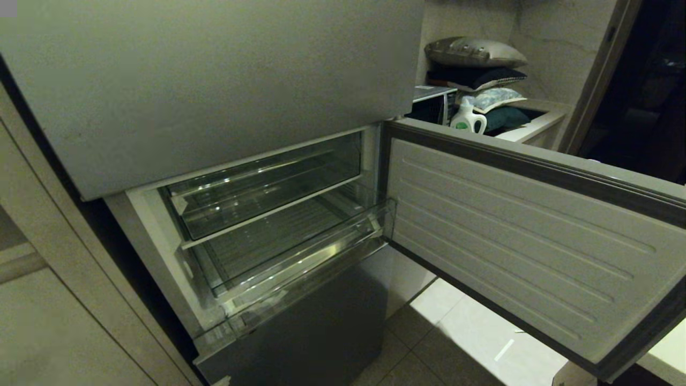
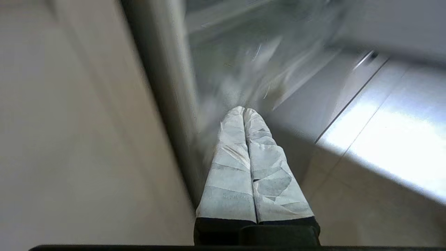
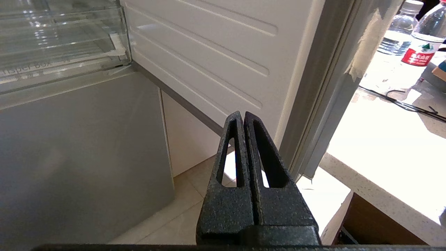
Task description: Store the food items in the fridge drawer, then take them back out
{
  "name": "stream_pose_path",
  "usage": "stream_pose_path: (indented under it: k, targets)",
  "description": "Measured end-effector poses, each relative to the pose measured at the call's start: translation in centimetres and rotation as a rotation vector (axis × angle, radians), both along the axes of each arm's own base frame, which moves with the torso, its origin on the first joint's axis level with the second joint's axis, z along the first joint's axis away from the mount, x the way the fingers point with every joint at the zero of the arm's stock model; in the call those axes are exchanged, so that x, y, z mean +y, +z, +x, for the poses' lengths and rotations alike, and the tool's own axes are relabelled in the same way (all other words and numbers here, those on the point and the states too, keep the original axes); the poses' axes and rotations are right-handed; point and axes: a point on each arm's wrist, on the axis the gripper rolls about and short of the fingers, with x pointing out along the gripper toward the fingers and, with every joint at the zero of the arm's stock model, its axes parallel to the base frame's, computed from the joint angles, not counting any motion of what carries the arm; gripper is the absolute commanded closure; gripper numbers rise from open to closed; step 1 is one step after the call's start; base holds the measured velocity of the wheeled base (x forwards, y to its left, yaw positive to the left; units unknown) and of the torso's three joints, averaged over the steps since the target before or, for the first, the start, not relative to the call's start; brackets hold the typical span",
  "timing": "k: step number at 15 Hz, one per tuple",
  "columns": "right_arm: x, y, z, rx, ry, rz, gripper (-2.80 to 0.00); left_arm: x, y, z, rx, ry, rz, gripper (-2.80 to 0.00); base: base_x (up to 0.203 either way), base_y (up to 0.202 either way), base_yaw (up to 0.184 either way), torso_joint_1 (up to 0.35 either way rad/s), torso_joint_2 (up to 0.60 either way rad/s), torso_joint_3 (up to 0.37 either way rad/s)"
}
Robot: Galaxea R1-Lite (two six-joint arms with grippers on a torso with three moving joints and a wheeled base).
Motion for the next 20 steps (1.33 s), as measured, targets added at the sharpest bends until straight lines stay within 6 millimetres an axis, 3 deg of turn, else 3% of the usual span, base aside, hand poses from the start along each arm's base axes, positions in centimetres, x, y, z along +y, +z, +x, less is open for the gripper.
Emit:
stream_pose_path:
  k: [3, 8, 12, 16, 18, 20]
  targets:
    - [0.0, 0.0, 0.0, 0.000, 0.000, -0.001, 0.00, -0.3, 3.5, 0.4, 0.056, -0.135, -0.052, 0.00, 0.000, 0.000, 0.000, 0.000, 0.00, 0.000]
    - [0.0, 0.0, 0.0, -0.001, 0.000, -0.010, 0.00, -0.8, 5.5, 6.5, 0.424, -0.351, -0.154, 0.00, 0.000, 0.000, 0.000, 0.000, 0.00, 0.000]
    - [0.0, 0.0, 0.0, 0.000, 0.001, -0.011, 0.00, -0.9, 4.6, 13.4, 0.634, -0.363, -0.183, 0.00, 0.000, 0.000, 0.000, 0.000, 0.00, 0.000]
    - [0.0, 0.0, 0.0, 0.000, 0.000, -0.012, 0.00, -1.5, 1.9, 19.6, 0.729, -0.358, -0.107, 0.00, 0.000, 0.000, 0.000, 0.000, 0.00, 0.000]
    - [0.0, 0.0, 0.0, 0.000, 0.000, -0.012, 0.00, -2.3, 1.0, 21.7, 0.700, -0.380, -0.071, 0.00, 0.000, 0.000, 0.000, 0.000, 0.00, 0.000]
    - [0.0, 0.0, 0.0, 0.000, 0.000, -0.012, 0.00, -3.0, 0.3, 22.4, 0.726, -0.410, -0.062, 0.00, 0.000, 0.000, 0.000, 0.000, 0.00, 0.000]
